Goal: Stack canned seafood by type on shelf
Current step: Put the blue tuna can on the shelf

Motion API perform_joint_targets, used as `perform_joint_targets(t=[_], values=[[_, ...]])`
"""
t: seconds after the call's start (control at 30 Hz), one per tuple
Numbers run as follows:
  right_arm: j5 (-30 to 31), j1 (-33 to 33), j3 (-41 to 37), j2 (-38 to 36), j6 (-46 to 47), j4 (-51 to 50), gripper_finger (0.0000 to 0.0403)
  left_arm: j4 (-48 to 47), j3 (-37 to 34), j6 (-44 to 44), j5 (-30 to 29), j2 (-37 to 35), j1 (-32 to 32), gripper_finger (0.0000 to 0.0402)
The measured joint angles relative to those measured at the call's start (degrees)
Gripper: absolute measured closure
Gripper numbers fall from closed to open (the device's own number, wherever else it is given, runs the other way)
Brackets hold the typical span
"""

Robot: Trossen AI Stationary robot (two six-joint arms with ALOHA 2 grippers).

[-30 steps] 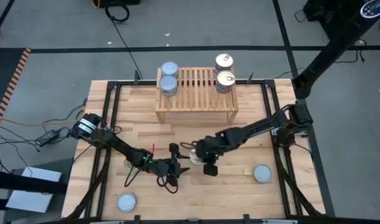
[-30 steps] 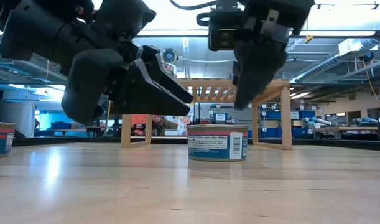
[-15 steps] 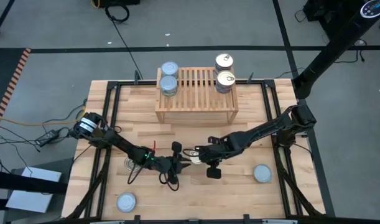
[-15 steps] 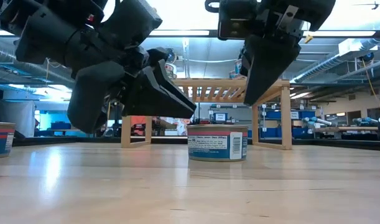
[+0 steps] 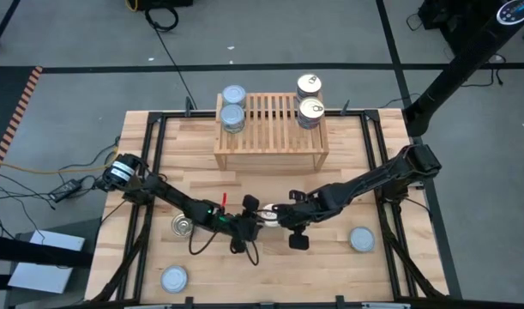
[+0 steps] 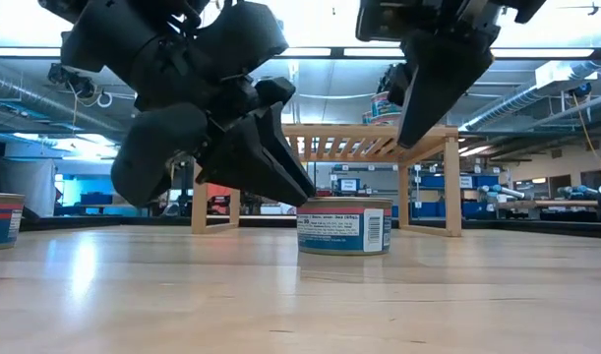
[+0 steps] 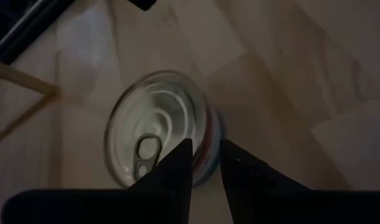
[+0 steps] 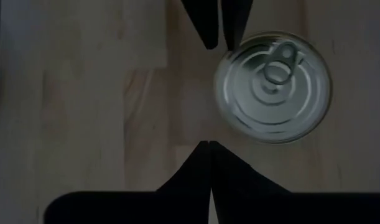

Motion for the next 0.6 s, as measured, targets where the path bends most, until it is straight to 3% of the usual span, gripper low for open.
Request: perform_joint_targets(t=[0.4, 0.6], values=[[1.6, 1.0, 0.0, -0.5, 0.0, -0.1, 0.0386, -0.7, 0.1, 3.4, 0.3, 0.0, 1.3, 0.0323], [1.6, 1.1, 0.0, -0.5, -0.2, -0.2, 0.0390, -2.2, 0.1, 6.4, 0.3, 0.0, 1.6, 0.0352]])
